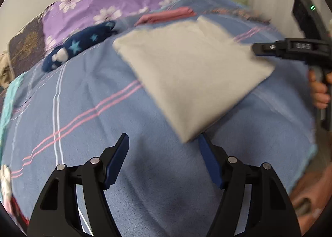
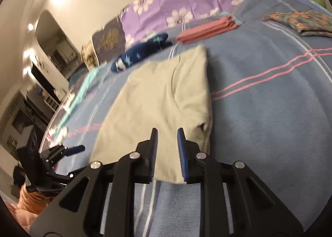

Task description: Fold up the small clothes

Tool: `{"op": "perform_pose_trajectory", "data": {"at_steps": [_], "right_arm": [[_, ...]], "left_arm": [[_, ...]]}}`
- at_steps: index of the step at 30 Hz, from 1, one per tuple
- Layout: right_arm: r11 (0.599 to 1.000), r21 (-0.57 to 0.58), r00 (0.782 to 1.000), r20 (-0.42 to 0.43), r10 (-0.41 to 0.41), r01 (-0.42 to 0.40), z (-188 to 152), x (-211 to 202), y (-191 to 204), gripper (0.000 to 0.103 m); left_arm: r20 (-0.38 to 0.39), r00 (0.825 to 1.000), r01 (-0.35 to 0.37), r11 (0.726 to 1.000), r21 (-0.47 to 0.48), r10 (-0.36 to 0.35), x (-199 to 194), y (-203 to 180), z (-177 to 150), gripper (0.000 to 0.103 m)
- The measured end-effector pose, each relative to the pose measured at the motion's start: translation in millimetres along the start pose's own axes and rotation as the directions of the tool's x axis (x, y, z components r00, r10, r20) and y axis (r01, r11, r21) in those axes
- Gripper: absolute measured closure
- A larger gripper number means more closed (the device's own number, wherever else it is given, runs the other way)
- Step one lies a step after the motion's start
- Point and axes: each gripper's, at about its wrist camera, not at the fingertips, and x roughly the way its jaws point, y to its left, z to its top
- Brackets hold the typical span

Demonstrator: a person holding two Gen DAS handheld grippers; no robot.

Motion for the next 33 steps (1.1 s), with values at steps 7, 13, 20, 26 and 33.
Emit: {"op": "perform_pose_trajectory", "data": {"at_steps": [7,13,20,26,33], "right_arm": [[0.998,0.038,0.998,-0.039,-0.042,0.044,-3,17,-13,0.095],[0.999,-0.001,0.999,-0.044,-0.032,0.032,-5,18,-5,0.080],[0.993,-0.101,0.997,-0.031,-0.066,0.062,-12,18,13,0.057],[0.998,-0.030,0.998,-0.036,-0.056,0.055,-1,5,3,0.090],[0.984,-0.160,0.996,0.034,-0.079,0.084,41,9,31,0.093]], "left_arm": [[0.027,0.997,0.075,0.996,-0.047,-0.074,-10,8,-1,0.037],[0.183,0.930,0.342,0.934,-0.106,-0.320,-39,19,31,0.068],[0.060,0.972,0.231,0.970,-0.074,-0.227,34,6,38,0.071],[0.086,0.970,0.235,0.969,-0.081,-0.228,20,12,35,0.070],[0.161,0.978,0.156,0.980,-0.126,-0.135,23,39,77,0.070]]}}
